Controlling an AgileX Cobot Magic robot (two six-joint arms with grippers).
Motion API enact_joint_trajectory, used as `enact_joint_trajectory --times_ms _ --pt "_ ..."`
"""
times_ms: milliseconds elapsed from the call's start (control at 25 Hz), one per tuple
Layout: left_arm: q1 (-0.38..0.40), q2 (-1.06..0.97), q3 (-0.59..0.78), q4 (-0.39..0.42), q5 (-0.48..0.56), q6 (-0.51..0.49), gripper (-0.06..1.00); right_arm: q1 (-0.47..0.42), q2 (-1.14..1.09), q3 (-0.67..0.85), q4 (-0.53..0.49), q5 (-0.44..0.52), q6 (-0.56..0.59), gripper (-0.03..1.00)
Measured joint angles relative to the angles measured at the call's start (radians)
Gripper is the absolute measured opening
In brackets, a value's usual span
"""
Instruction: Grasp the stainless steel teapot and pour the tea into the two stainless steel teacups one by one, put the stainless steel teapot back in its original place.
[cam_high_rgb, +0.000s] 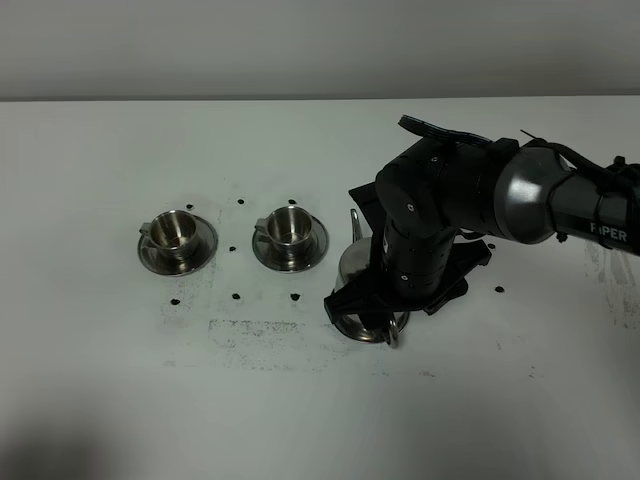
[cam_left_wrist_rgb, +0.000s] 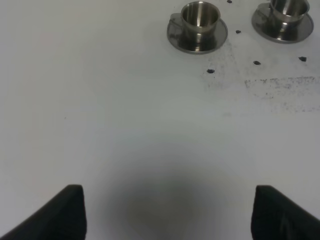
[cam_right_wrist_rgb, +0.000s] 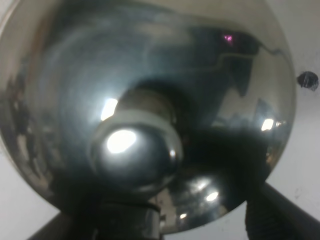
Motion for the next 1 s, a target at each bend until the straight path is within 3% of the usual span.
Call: enact_joint_trajectory --times_ms 400,560,880,1000 --pt "0.0 0.0 0.0 0.0 0.0 0.0 0.66 0.0 0.001 0.0 0.0 -0.004 0.0 0.54" --pt "0.0 0.0 0.0 0.0 0.0 0.0 0.66 0.0 0.001 0.0 0.0 -0.014 0.0 0.46" --pt "0.0 0.0 0.0 0.0 0.0 0.0 0.66 0.0 0.001 0.0 0.008 -0.022 -0.01 0.18" --pt "0.0 0.0 0.0 0.0 0.0 0.0 0.66 0.0 0.001 0.0 0.01 -0.027 -0.016 0.18"
